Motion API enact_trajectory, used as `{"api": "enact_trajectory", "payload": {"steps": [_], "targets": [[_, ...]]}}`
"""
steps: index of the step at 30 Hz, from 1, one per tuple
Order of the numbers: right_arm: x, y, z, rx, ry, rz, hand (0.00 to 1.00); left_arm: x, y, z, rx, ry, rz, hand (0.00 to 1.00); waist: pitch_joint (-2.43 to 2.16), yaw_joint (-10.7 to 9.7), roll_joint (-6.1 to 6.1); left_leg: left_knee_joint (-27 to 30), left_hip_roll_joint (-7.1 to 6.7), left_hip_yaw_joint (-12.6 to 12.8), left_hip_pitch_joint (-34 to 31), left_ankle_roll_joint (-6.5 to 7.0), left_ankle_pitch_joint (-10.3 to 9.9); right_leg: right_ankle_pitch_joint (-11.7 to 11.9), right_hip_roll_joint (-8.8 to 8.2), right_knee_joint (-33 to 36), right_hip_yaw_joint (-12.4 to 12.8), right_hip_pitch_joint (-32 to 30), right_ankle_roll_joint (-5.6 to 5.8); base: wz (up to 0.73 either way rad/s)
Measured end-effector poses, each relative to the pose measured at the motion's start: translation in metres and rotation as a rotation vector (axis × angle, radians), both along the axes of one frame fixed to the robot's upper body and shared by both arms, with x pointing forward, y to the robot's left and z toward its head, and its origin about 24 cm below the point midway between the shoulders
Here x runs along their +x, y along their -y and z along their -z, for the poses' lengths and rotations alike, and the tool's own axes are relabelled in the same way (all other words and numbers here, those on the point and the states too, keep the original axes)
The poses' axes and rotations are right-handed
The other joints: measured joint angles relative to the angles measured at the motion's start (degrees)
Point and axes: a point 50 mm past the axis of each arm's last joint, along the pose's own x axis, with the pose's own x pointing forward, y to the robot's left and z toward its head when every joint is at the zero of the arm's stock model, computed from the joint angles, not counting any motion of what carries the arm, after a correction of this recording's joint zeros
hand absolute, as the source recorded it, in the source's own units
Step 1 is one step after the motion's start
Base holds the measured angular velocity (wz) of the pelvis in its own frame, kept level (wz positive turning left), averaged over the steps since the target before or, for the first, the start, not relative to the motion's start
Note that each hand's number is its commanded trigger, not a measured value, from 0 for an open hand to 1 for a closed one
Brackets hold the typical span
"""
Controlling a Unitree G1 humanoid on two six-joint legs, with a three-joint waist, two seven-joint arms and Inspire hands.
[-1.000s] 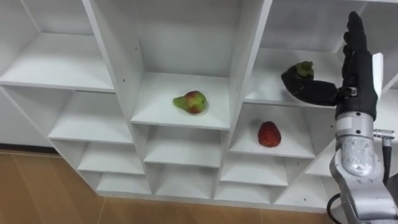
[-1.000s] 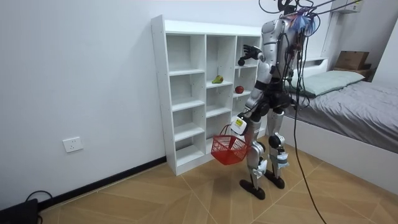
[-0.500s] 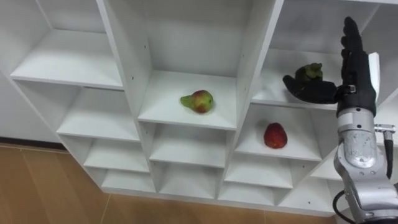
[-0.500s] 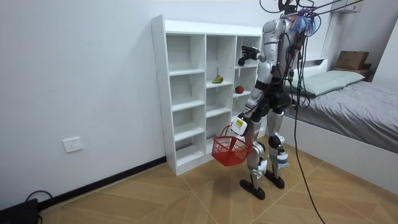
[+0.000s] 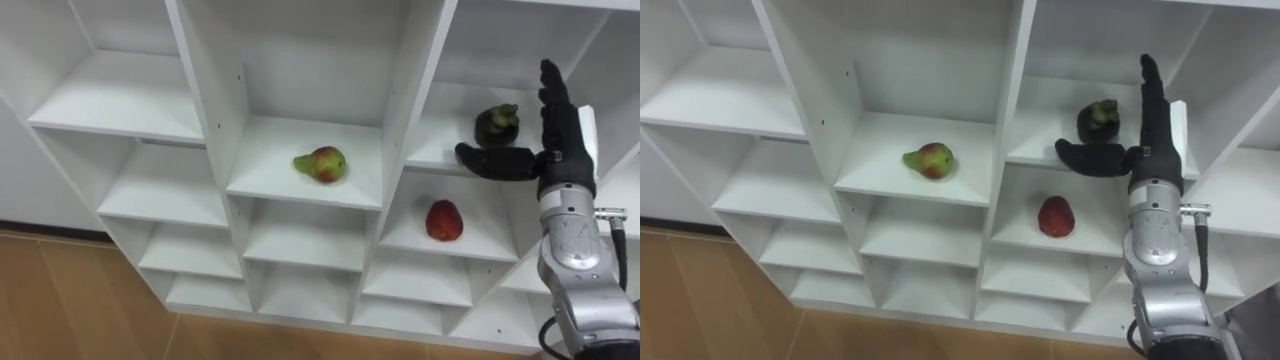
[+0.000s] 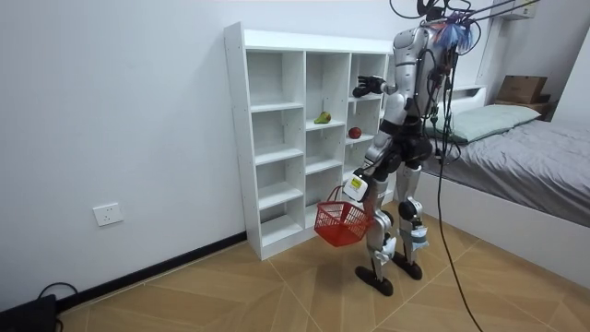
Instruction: Collect fruits from the closet
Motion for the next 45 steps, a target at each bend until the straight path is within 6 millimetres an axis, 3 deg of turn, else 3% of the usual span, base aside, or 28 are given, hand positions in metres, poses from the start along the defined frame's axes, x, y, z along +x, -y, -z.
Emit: {"api": "enact_trajectory", "payload": {"steps": [22, 34, 45], "targets": [[-0.001, 0.015, 0.018, 0.014, -0.115, 0.013, 0.0, -0.008, -0.002, 0.001, 0.008, -0.049, -0.011, 1.0, -0.19, -0.2, 0.01, 0.9, -0.05, -1.0, 0.2, -0.03, 0.0, 0.0, 0.03, -0.7, -1.4, 0.9, -0.03, 0.02], [-0.002, 0.017, 0.018, 0.048, -0.113, 0.029, 0.0, -0.007, -0.004, 0.0, 0.012, -0.057, -0.01, 1.0, -0.53, 0.6, -0.41, 1.0, -0.14, -1.2, 0.2, -0.03, 0.0, 0.0, 0.06, -0.8, -1.3, 0.9, -0.04, 0.01], [0.006, 0.015, 0.008, 0.043, -0.08, 0.009, 0.0, -0.004, -0.009, -0.001, 0.022, -0.049, -0.005, 1.0, -0.4, 1.1, -0.7, 1.0, -0.2, -1.3, -0.5, -0.07, 0.0, 0.0, 0.08, -0.9, -1.1, 0.8, -0.05, 0.0]]}}
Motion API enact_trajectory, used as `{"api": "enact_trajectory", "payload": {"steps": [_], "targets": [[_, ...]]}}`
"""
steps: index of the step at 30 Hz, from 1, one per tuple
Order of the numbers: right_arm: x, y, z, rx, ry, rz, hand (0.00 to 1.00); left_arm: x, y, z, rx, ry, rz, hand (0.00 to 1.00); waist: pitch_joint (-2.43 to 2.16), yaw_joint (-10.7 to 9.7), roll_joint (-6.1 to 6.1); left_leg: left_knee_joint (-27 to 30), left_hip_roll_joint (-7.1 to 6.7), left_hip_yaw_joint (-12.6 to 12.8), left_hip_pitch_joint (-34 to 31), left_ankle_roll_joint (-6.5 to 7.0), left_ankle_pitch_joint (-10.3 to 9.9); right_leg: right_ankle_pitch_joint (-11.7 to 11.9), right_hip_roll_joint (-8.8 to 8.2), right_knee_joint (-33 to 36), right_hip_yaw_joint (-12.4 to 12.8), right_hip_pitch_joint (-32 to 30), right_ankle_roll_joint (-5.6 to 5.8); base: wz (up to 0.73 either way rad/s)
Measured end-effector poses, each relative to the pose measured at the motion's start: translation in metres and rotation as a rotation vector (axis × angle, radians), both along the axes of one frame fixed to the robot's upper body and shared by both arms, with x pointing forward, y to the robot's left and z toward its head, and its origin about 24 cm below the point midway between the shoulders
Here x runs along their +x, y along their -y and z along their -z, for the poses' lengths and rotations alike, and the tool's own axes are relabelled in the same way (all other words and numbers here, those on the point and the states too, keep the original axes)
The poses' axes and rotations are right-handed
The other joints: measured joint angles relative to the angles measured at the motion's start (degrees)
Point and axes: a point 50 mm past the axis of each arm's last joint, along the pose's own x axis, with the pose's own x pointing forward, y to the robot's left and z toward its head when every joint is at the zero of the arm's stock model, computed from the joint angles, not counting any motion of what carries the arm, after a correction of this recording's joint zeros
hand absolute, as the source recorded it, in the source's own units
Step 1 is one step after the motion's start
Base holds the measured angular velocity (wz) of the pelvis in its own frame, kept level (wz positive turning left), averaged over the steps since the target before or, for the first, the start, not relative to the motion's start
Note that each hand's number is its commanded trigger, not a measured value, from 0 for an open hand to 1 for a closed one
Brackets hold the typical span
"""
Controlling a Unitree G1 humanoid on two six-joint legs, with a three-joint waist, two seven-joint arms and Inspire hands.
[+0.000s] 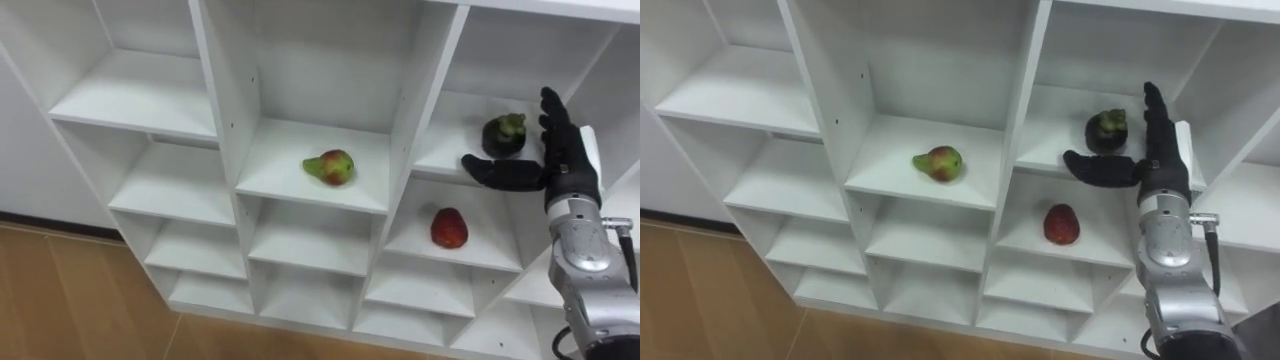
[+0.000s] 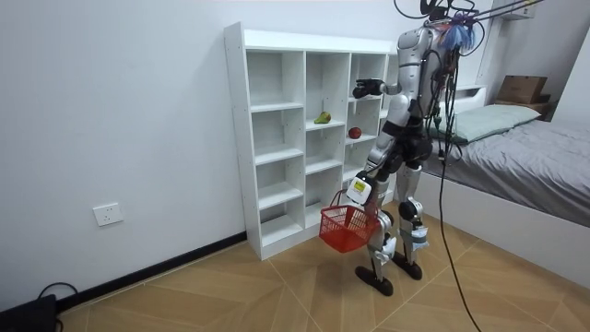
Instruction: Collect fruits from the closet
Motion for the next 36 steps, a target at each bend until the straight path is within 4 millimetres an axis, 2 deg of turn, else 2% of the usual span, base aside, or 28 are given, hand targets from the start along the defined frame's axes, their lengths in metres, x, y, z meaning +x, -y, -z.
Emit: {"api": "enact_trajectory", "payload": {"steps": [11, 17, 30, 36], "targets": [[0.015, -0.005, -0.019, 0.01, 0.071, -0.002, 0.0, 0.01, 0.002, -0.001, -0.022, 0.034, 0.02, 1.0, 0.36, 0.1, -0.57, 0.0, -0.02, -0.3, -0.4, 0.0, 0.0, 0.0, -0.02, 0.0, -0.2, -0.2, 0.0, 0.01], [0.019, -0.007, -0.024, 0.011, 0.087, -0.012, 0.0, 0.014, 0.002, -0.001, -0.022, 0.044, 0.024, 1.0, 0.3, 0.2, -0.72, -0.1, -0.01, -0.3, -0.4, 0.0, 0.0, 0.0, -0.01, 0.1, -0.2, -0.3, 0.0, 0.0], [0.02, -0.015, -0.019, 0.022, 0.045, -0.082, 0.0, 0.015, 0.003, -0.001, -0.042, 0.05, 0.027, 1.0, -0.02, 0.3, -0.4, 0.0, 0.04, -0.2, -0.2, 0.0, 0.0, 0.0, -0.02, 0.2, -0.3, -0.6, -0.02, 0.0], [0.018, -0.012, -0.006, 0.03, -0.03, -0.089, 0.0, 0.013, 0.003, -0.001, -0.046, 0.048, 0.026, 1.0, -0.03, 0.2, -0.21, 0.2, 0.04, -0.2, 0.0, 0.0, 0.0, 0.0, -0.02, 0.2, -0.4, -0.2, -0.05, 0.0]]}}
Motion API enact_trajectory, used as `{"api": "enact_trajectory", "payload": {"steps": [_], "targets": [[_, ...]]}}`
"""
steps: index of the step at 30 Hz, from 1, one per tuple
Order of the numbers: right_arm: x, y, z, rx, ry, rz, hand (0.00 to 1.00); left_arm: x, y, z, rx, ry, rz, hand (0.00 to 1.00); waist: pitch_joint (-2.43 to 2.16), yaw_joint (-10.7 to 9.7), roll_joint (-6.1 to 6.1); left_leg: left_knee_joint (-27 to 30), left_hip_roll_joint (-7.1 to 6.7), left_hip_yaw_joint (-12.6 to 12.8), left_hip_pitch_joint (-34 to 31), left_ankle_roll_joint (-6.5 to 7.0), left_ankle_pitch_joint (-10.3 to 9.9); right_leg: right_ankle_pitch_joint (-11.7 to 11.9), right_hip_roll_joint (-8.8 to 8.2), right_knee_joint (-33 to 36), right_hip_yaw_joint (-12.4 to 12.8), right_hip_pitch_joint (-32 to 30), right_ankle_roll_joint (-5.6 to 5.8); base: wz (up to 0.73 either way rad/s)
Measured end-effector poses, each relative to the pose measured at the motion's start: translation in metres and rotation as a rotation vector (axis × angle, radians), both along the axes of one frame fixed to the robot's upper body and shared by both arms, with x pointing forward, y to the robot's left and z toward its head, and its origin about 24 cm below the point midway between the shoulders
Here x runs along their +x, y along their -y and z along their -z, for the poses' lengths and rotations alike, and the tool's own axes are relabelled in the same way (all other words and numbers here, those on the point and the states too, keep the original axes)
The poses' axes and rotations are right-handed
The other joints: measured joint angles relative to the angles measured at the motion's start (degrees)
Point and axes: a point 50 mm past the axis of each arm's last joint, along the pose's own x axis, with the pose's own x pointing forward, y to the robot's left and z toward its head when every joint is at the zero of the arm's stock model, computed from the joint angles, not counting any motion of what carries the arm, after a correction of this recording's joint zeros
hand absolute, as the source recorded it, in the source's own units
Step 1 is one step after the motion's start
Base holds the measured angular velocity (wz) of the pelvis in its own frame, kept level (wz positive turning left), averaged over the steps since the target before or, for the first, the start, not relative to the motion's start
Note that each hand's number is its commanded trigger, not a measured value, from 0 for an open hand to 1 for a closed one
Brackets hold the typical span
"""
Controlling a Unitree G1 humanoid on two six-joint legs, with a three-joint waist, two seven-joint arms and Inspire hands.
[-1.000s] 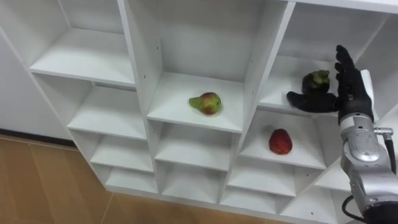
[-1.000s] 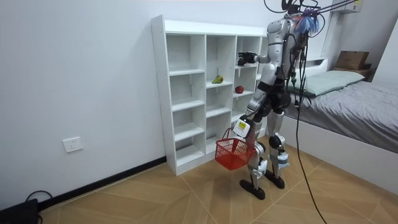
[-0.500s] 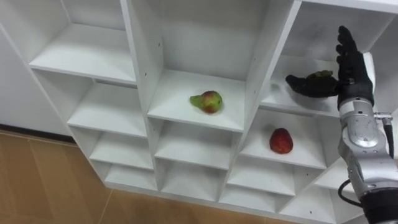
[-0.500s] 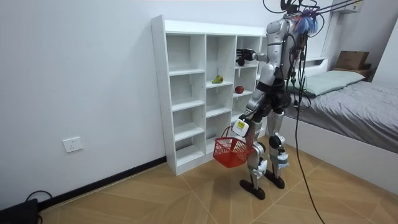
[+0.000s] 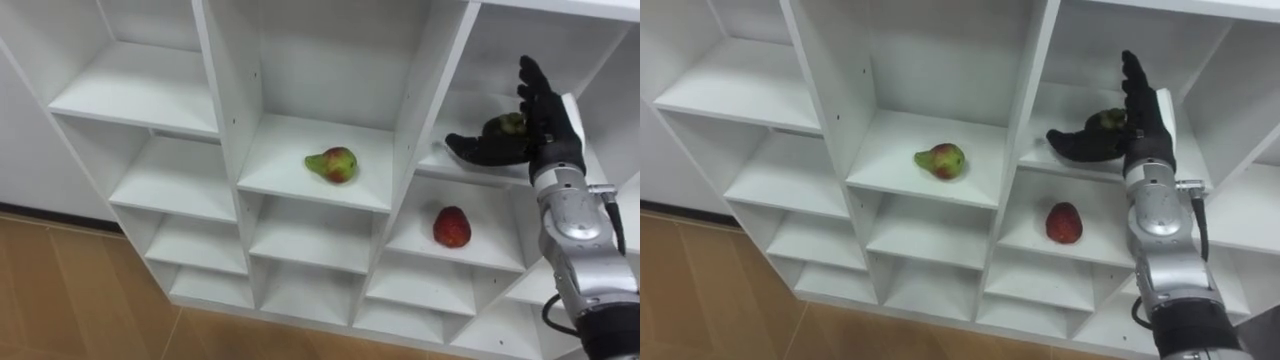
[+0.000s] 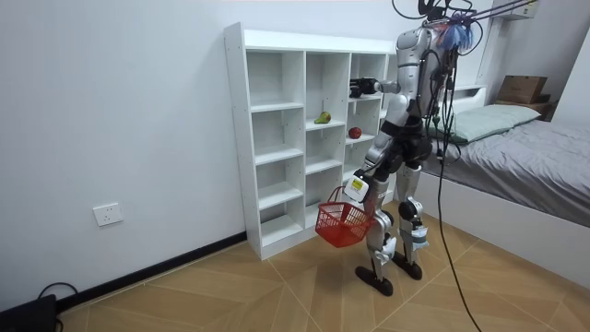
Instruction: Collect fruits from the closet
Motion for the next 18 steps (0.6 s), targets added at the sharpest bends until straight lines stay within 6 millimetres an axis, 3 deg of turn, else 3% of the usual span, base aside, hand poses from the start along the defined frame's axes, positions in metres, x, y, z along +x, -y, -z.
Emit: {"api": "enact_trajectory", "payload": {"steps": [7, 18], "targets": [[0.0, -0.0004, 0.0006, -0.035, -0.012, -0.012, 0.0, -0.0005, 0.0, 0.0001, 0.0, -0.002, -0.001, 1.0, 0.17, -0.1, 0.29, 0.0, 0.01, -0.1, 0.1, 0.0, 0.0, 0.0, 0.03, 0.0, 0.0, 0.1, -0.03, 0.0], [0.0, -0.0003, 0.0005, -0.064, -0.014, -0.014, 0.0, -0.0007, -0.0001, 0.0001, 0.0, -0.002, -0.002, 1.0, 0.04, -0.2, 0.56, 0.0, 0.02, -0.1, -0.1, 0.0, 0.0, 0.0, 0.03, 0.0, -0.1, 0.0, -0.03, 0.0]]}}
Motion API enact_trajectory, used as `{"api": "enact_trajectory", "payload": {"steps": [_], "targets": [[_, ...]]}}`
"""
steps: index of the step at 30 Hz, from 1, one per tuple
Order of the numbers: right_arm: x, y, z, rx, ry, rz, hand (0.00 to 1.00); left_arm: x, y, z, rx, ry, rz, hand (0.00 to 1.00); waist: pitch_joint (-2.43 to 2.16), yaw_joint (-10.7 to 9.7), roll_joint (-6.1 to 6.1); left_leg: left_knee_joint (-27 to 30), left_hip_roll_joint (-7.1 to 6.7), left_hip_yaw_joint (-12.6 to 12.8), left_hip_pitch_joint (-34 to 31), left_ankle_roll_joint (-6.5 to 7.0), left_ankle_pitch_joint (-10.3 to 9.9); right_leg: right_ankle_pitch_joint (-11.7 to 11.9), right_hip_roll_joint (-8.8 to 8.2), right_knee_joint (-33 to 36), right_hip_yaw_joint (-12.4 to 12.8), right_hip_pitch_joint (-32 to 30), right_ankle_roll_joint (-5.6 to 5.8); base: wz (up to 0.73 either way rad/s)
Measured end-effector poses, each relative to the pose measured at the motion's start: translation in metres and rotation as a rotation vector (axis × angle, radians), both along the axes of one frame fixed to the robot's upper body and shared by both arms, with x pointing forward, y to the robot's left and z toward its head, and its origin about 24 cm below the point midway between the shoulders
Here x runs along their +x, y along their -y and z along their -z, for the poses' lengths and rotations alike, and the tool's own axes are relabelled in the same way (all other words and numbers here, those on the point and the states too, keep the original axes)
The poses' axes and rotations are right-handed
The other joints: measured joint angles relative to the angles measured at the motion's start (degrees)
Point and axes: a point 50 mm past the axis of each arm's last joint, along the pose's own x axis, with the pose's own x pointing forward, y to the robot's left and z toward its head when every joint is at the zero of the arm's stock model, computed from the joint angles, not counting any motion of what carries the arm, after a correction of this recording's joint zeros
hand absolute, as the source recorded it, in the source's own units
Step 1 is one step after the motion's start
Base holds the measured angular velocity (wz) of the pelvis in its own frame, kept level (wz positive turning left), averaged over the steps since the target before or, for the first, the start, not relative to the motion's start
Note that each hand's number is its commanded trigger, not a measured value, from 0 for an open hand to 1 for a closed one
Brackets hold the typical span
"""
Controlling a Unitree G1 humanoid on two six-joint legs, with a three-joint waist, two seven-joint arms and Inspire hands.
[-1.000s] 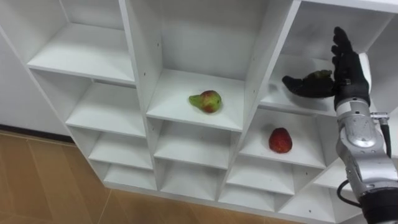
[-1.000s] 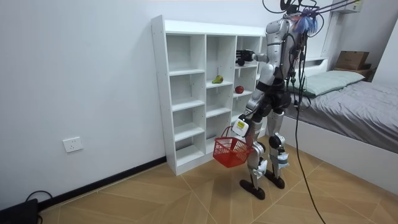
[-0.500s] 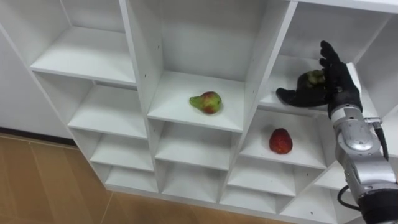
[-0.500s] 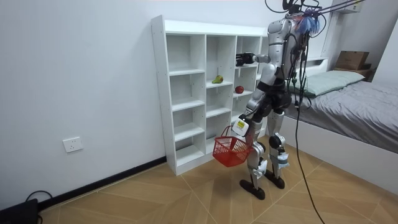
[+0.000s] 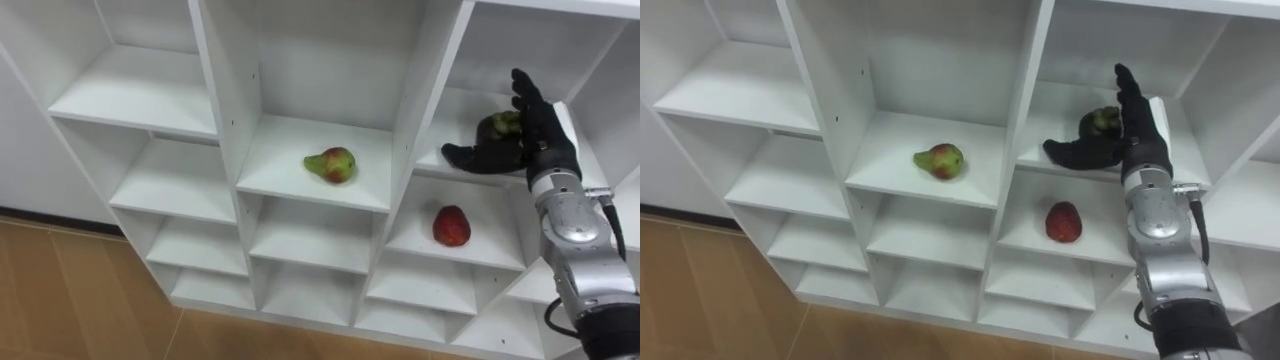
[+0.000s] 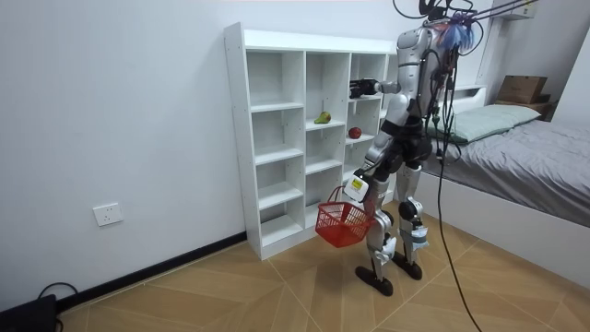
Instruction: Collect fruits from the closet
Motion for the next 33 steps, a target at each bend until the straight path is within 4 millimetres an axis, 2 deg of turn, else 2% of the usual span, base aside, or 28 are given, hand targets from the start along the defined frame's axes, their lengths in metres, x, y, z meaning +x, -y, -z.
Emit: {"api": "enact_trajectory", "payload": {"steps": [13, 23, 24, 25, 26, 33], "targets": [[-0.003, 0.004, 0.009, 0.011, -0.04, 0.01, 0.0, -0.008, -0.001, 0.001, 0.008, -0.03, -0.014, 1.0, 0.03, 0.0, -0.05, -0.1, 0.0, 0.0, 0.3, 0.0, 0.0, 0.0, 0.0, 0.0, 0.1, 0.6, 0.0, 0.0], [-0.004, 0.008, 0.015, 0.029, -0.057, 0.004, 0.0, -0.012, -0.001, 0.002, 0.012, -0.057, -0.021, 1.0, 0.06, 0.1, -0.62, 0.0, 0.0, 0.0, -0.1, -0.01, 0.0, 0.0, 0.01, 0.0, 0.0, 0.4, -0.01, 0.0], [-0.005, 0.008, 0.017, 0.03, -0.062, 0.006, 0.51, -0.012, -0.001, 0.002, 0.013, -0.058, -0.021, 1.0, 0.1, 0.1, -0.7, 0.0, 0.0, 0.0, -0.1, -0.01, 0.0, 0.0, 0.01, 0.0, 0.0, 0.5, -0.01, 0.0], [-0.005, 0.008, 0.017, 0.032, -0.064, 0.005, 0.96, -0.013, -0.002, 0.002, 0.018, -0.06, -0.023, 1.0, 0.15, 0.1, -0.91, 0.0, 0.0, 0.0, -0.1, -0.01, 0.0, 0.0, 0.01, 0.0, 0.0, 0.5, -0.01, 0.0], [-0.005, 0.008, 0.018, 0.032, -0.063, 0.002, 1.0, -0.013, -0.002, 0.002, 0.023, -0.06, -0.024, 1.0, 0.21, 0.1, -1.08, 0.0, 0.0, 0.0, -0.1, -0.01, 0.0, 0.0, 0.0, 0.0, 0.0, 0.5, -0.01, 0.0], [-0.004, 0.019, 0.016, 0.047, -0.053, 0.053, 1.0, -0.014, -0.002, 0.002, 0.025, -0.064, -0.018, 1.0, 0.27, 0.1, -1.04, 0.1, 0.04, 0.0, -0.2, 0.01, -0.1, 0.0, 0.03, 0.2, -0.1, 0.6, -0.01, 0.0]]}}
